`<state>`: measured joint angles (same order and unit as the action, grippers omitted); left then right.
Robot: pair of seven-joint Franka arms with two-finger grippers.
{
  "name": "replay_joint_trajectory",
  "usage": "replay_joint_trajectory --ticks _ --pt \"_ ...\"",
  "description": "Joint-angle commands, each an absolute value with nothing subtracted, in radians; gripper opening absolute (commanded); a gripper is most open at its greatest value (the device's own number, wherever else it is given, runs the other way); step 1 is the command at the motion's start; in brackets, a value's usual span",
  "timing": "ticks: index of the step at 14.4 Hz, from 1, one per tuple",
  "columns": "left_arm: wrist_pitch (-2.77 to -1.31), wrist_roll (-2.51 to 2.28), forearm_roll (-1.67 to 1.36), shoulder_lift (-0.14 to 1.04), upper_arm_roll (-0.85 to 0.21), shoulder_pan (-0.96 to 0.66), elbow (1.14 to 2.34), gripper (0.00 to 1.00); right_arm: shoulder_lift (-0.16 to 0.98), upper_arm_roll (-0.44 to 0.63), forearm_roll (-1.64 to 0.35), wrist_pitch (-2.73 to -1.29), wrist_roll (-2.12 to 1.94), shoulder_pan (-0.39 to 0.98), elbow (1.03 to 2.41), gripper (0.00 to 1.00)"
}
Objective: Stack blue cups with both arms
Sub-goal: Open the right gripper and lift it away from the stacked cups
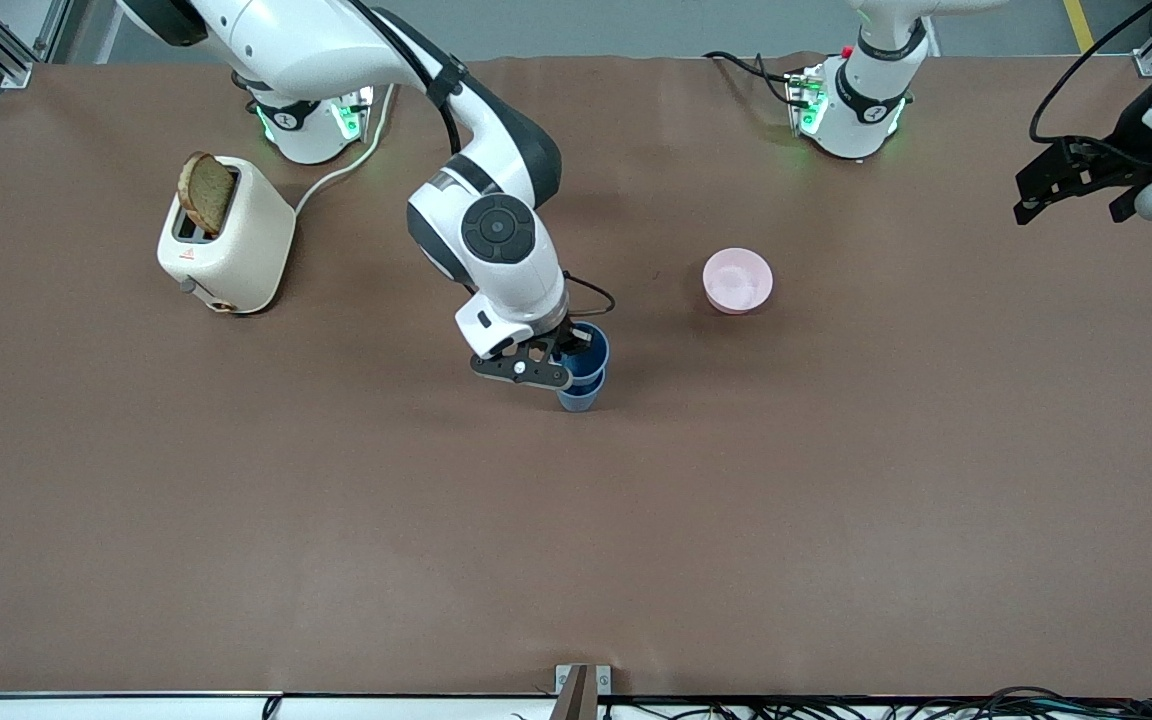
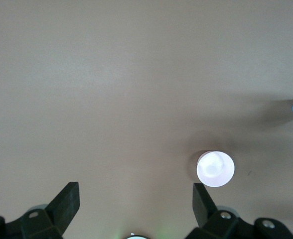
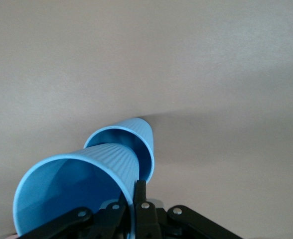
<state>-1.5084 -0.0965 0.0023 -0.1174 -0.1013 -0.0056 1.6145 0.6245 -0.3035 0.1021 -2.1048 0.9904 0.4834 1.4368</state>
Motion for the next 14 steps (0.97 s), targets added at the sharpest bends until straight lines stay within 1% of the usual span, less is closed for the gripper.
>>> replay_joint_trajectory --ticks 1,2,4,6,7,9,10,12,14 --pt "-1.52 -0.078 -0.003 -0.14 -0.1 -0.011 1.638 1.0 0.634 -0.307 0.121 -2.125 1.003 0.485 1.434 0.62" --pt "-1.519 -0.078 -0.003 -0.138 -0.1 -0.011 1.638 1.0 0.634 -0.307 0.121 -2.123 1.005 0.486 1.434 0.79" --pt "-1.519 -0.078 -0.002 -0.135 -0.1 -0.012 1.637 1.0 0.629 -0.307 0.121 -2.12 1.003 0.483 1.43 0.9" --pt "-1.52 -0.077 0.002 -0.133 -0.1 -0.012 1.637 1.0 0.617 -0.307 0.121 -2.114 1.002 0.474 1.427 0.95" --pt "-1.52 -0.077 0.002 -0.129 -0.1 -0.014 1.634 1.0 0.592 -0.304 0.121 -2.102 1.002 0.472 1.428 1.0" --pt "-1.52 -0.078 0.002 -0.12 -0.101 -0.012 1.621 1.0 0.51 -0.295 0.133 -2.036 1.005 0.45 1.434 1.0" --pt "-1.52 -0.078 0.002 -0.115 -0.101 -0.012 1.618 1.0 0.459 -0.298 0.158 -1.998 1.002 0.411 1.437 1.0" --pt "-1.52 -0.078 0.002 -0.094 -0.101 -0.014 1.586 1.0 0.364 -0.298 0.19 -1.93 0.999 0.324 1.443 1.0" --pt "-1.52 -0.083 0.0 -0.092 -0.101 -0.015 1.578 1.0 0.281 -0.298 0.193 -1.869 0.962 0.202 1.445 1.0"
